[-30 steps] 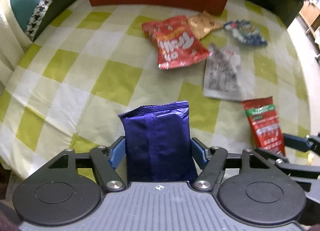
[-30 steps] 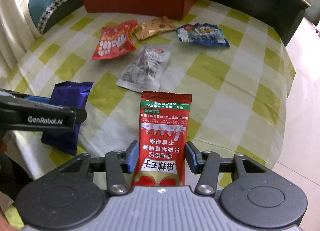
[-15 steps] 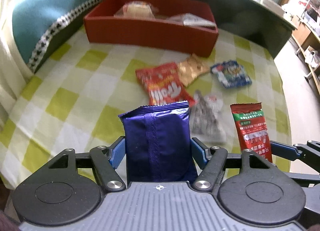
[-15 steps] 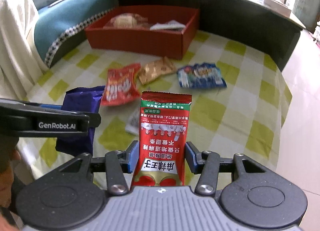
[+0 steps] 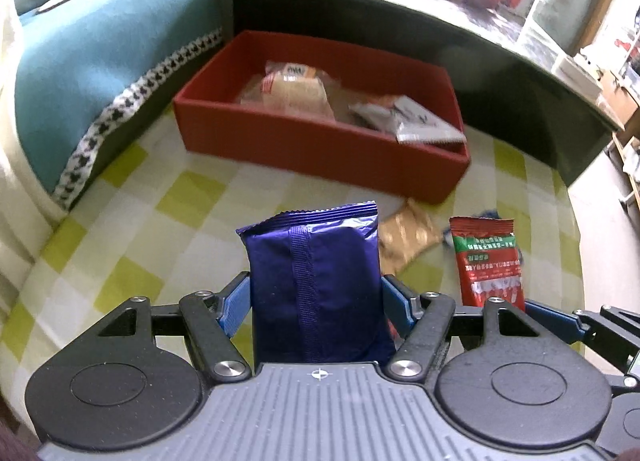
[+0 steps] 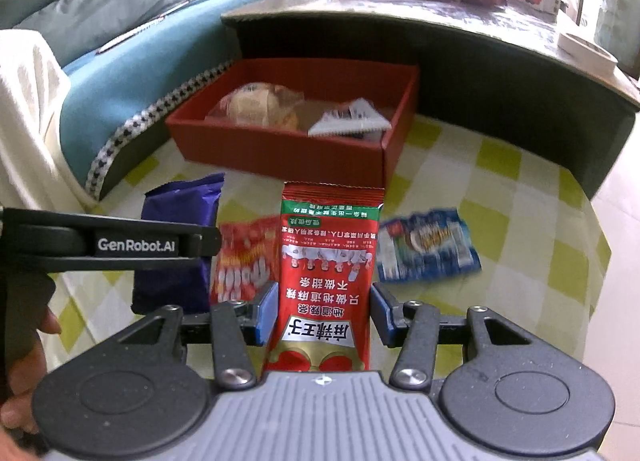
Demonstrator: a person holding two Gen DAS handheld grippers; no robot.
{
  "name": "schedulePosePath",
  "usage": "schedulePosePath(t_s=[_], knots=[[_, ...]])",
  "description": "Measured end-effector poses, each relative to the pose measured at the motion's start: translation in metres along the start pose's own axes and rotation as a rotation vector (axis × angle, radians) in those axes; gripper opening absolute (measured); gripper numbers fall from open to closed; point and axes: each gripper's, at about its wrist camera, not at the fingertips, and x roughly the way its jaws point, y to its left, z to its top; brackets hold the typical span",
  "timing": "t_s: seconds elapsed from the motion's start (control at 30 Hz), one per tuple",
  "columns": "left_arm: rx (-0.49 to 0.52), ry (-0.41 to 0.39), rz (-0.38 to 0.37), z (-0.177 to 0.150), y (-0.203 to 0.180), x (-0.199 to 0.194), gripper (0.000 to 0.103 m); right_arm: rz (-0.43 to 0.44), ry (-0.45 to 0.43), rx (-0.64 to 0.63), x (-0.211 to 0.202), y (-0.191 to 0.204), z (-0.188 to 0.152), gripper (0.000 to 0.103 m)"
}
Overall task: Organize snacks
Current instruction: 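Carry the blue packet and red strip packet toward the red box with both tools, then lower the blue packet and red strip packet into the red box with both tools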
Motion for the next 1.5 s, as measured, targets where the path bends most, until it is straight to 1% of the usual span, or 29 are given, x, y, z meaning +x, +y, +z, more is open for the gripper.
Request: schedulePosePath(t_s=[0.4,0.63,0.97,1.07,1.17,1.37,1.5], knots=[[-0.046,-0.052,0.004,0.062,0.002,0.025,0.075,0.006,-0.078,0.016,0.031,-0.012,0.072,0.051],[-0.059,-0.079,0.018,0.093,0.0,0.044,0.075,0.002,-0.096,0.014,0.054,-0.018,0.103,0.051],[-0.066,-0.095,0.042,0.124,-0.001,0.07,0.075,-0.012,-0.103,0.009,0.083,-0.026,0.131,0.051],[-0.071,-0.094,0.053,0.131,0.0,0.08,0.075,-0.012,-0.091,0.004,0.095,-0.027,0.137,0.051],[-0.075,-0.089,0.06,0.135,0.0,0.089,0.075,-0.002,-0.077,0.004,0.106,-0.028,0.141,0.051],[-0.068,-0.09,0.082,0.14,0.0,0.102,0.075,-0.011,-0.067,0.013,0.121,-0.031,0.143,0.051],[-0.068,-0.075,0.094,0.142,0.0,0.111,0.077,-0.031,-0.06,0.001,0.126,-0.032,0.144,0.051]])
